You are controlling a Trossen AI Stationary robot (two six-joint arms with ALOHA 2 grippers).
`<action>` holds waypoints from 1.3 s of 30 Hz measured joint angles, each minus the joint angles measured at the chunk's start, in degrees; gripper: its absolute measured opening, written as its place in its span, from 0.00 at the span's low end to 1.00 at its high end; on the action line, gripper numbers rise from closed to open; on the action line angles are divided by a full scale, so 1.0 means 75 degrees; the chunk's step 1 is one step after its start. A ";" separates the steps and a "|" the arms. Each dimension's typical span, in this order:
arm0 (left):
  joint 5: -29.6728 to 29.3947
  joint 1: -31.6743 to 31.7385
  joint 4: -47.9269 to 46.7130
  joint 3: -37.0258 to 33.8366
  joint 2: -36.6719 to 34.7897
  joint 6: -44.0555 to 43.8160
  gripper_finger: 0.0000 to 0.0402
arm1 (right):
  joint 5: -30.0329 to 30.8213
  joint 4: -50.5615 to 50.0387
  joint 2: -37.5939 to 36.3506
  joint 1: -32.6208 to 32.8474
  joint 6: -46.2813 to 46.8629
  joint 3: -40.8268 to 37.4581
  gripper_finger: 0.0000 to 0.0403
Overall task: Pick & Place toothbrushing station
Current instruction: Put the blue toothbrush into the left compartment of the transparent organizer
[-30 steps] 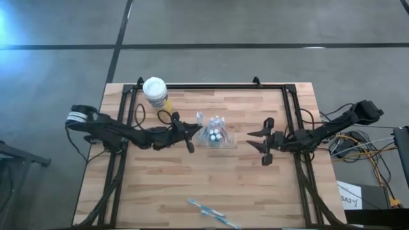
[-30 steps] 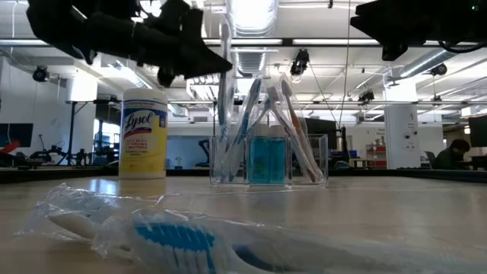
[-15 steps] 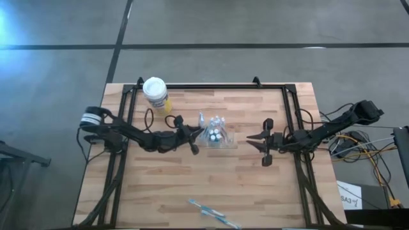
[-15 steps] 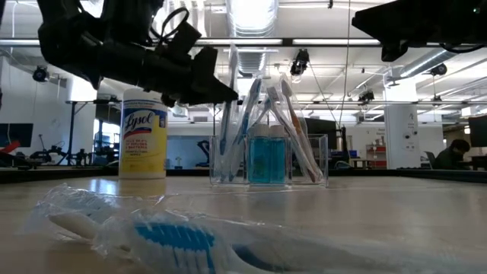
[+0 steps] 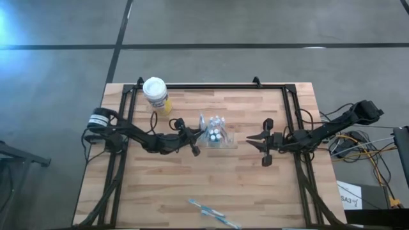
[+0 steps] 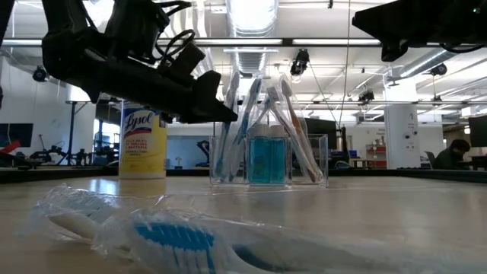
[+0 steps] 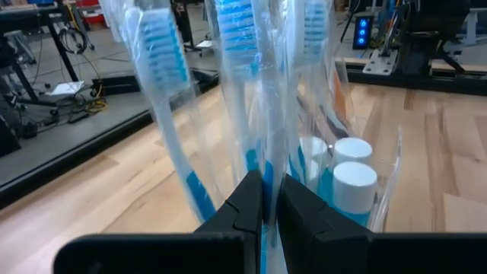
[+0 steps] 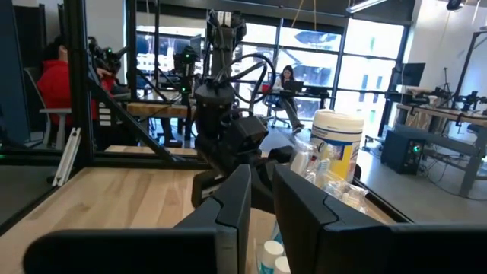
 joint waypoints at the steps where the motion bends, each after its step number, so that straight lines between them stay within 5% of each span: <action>1: 0.0000 0.0000 0.0005 0.0000 0.0029 -0.0040 0.06 | -0.0001 -0.0001 0.0000 0.0000 0.0000 0.0000 0.13; 26: 0.0008 0.0009 -0.0039 -0.0070 0.0319 -0.0500 0.07 | -0.0005 0.0000 0.0003 0.0000 0.0012 0.0006 0.13; 39: 0.0146 -0.0012 -0.0203 -0.0111 0.0203 -0.0514 0.38 | -0.0007 0.0006 0.0006 0.0000 0.0032 0.0009 0.13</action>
